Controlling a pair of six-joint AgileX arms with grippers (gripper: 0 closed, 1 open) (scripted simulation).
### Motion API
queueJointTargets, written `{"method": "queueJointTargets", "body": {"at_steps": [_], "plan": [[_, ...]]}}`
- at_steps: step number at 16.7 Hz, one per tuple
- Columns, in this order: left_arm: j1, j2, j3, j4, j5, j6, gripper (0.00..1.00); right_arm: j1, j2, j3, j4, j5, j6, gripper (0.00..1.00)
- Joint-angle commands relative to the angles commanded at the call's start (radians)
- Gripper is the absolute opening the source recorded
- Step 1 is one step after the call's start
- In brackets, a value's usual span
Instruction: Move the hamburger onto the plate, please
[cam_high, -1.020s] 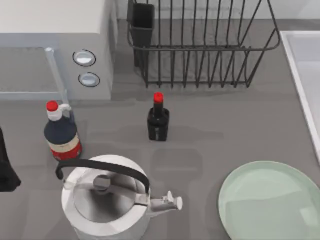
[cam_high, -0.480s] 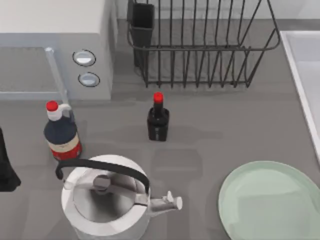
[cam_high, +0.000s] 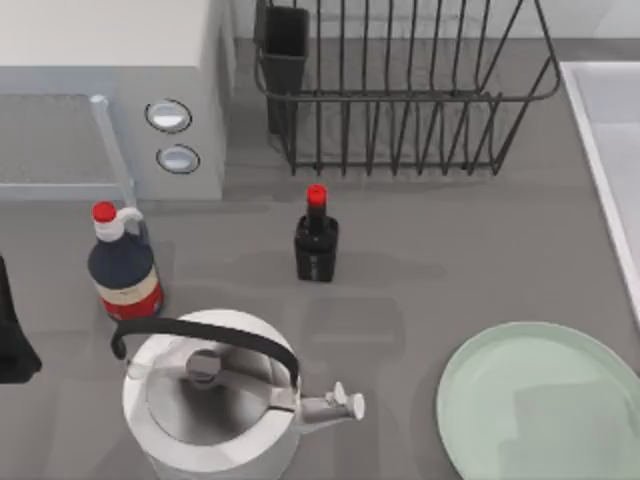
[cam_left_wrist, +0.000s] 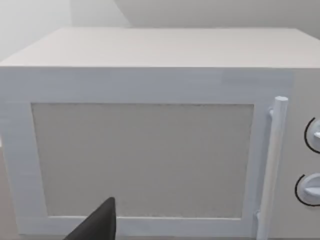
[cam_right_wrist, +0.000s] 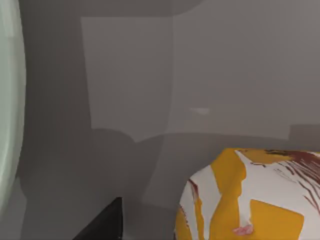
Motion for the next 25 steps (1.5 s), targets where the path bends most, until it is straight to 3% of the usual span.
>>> {"method": "queueJointTargets", "body": {"at_steps": [3,16,24,25], "plan": [[0.000,0.000,0.000,0.000,0.000,0.000,1.00,0.000,0.000,0.000,0.000,0.000,0.000,1.00],[0.000,0.000,0.000,0.000,0.000,0.000,1.00,0.000,0.000,0.000,0.000,0.000,0.000,0.02],[0.000,0.000,0.000,0.000,0.000,0.000,1.00,0.000,0.000,0.000,0.000,0.000,0.000,0.00],[0.000,0.000,0.000,0.000,0.000,0.000,1.00,-0.004,-0.076,0.047,-0.096,-0.014,-0.004,0.00]]}}
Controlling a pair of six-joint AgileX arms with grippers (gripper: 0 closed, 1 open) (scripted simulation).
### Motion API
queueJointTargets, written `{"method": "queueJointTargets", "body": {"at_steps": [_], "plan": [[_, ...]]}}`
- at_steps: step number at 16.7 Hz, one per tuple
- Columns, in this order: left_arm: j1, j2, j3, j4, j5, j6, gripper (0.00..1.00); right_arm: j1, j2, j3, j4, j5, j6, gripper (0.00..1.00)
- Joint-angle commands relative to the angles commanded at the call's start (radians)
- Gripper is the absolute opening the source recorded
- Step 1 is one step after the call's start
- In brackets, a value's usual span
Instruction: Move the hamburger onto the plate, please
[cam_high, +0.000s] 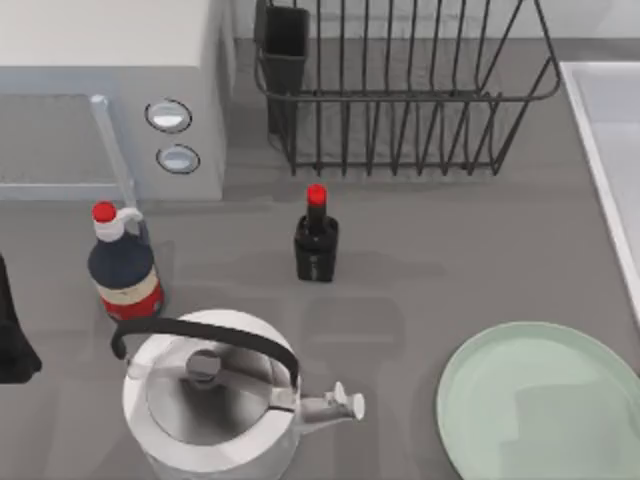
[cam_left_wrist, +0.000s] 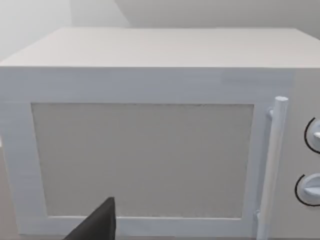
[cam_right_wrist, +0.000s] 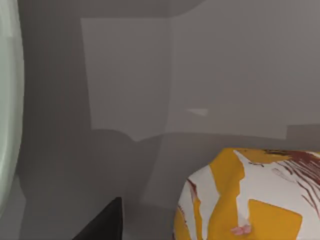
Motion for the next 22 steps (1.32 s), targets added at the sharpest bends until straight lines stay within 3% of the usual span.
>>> {"method": "queueJointTargets", "body": {"at_steps": [4,12,19,22], "plan": [[0.000,0.000,0.000,0.000,0.000,0.000,1.00,-0.002,-0.022,0.057,-0.074,0.000,-0.004,0.00],[0.000,0.000,0.000,0.000,0.000,0.000,1.00,-0.005,-0.162,0.286,-0.458,0.000,-0.009,0.00],[0.000,0.000,0.000,0.000,0.000,0.000,1.00,0.000,-0.168,0.299,-0.473,0.000,-0.016,0.00],[0.000,0.000,0.000,0.000,0.000,0.000,1.00,0.035,-0.143,0.320,-0.479,0.000,-0.109,0.00]]}}
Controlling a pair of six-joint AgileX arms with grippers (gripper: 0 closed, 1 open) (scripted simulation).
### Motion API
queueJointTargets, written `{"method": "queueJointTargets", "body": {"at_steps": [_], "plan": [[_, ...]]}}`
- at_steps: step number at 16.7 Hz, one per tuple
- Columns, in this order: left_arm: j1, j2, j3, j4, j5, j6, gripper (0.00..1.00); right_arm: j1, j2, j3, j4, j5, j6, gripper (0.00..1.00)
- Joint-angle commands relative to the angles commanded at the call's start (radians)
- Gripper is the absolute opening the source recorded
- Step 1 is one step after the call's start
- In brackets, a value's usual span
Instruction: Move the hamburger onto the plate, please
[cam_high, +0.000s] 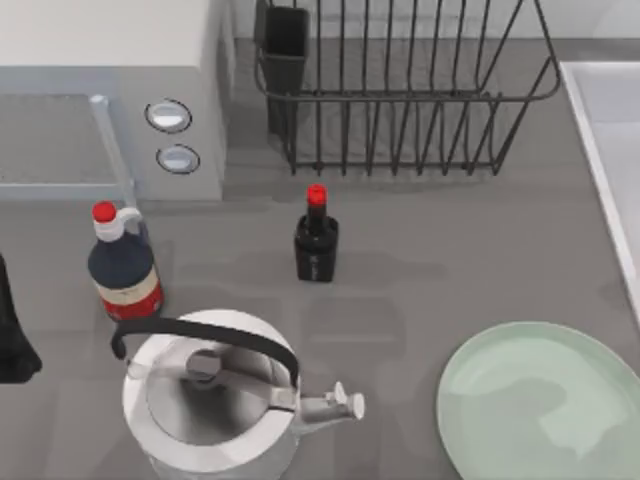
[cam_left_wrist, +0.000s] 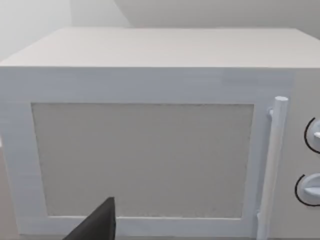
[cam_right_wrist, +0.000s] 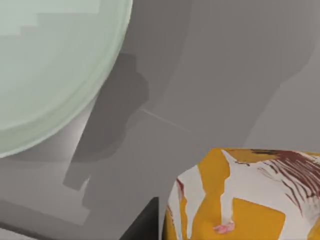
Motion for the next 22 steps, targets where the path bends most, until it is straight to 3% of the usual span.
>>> {"method": "queueJointTargets", "body": {"at_steps": [5,16,19,22], "plan": [[0.000,0.000,0.000,0.000,0.000,0.000,1.00,0.124,0.080,0.052,-0.015,0.000,-0.370,0.00],[0.000,0.000,0.000,0.000,0.000,0.000,1.00,0.495,0.252,0.115,-0.003,-0.012,-1.635,0.00],[0.000,0.000,0.000,0.000,0.000,0.000,1.00,0.577,0.261,0.126,0.026,-0.010,-1.875,0.00],[0.000,0.000,0.000,0.000,0.000,0.000,1.00,0.634,0.258,0.134,0.054,-0.005,-2.027,0.00]]}}
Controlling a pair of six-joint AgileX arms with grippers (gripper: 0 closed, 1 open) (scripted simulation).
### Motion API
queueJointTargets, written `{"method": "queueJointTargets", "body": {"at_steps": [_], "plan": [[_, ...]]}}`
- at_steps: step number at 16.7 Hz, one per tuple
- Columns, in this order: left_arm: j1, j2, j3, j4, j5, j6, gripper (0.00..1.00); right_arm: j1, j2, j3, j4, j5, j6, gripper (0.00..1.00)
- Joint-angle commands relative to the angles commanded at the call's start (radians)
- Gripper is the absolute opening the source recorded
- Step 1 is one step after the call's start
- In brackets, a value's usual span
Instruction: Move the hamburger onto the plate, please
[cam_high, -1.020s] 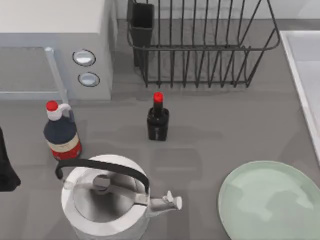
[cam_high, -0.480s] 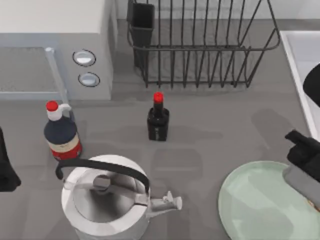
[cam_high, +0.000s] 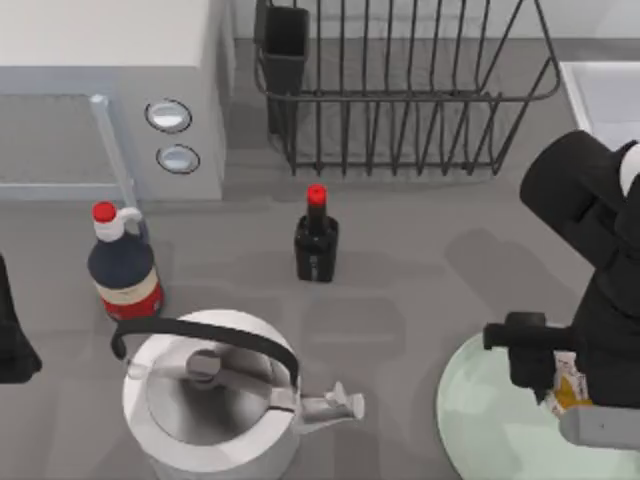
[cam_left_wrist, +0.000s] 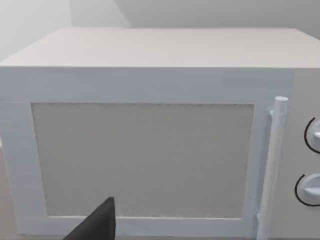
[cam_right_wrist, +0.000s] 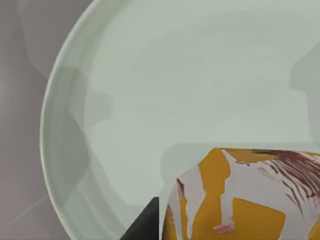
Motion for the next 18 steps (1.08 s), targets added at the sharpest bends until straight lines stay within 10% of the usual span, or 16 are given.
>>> {"method": "queueJointTargets", "body": {"at_steps": [18], "plan": [[0.000,0.000,0.000,0.000,0.000,0.000,1.00,0.022,0.064,-0.120,0.205,0.003,-0.058,0.00]]}}
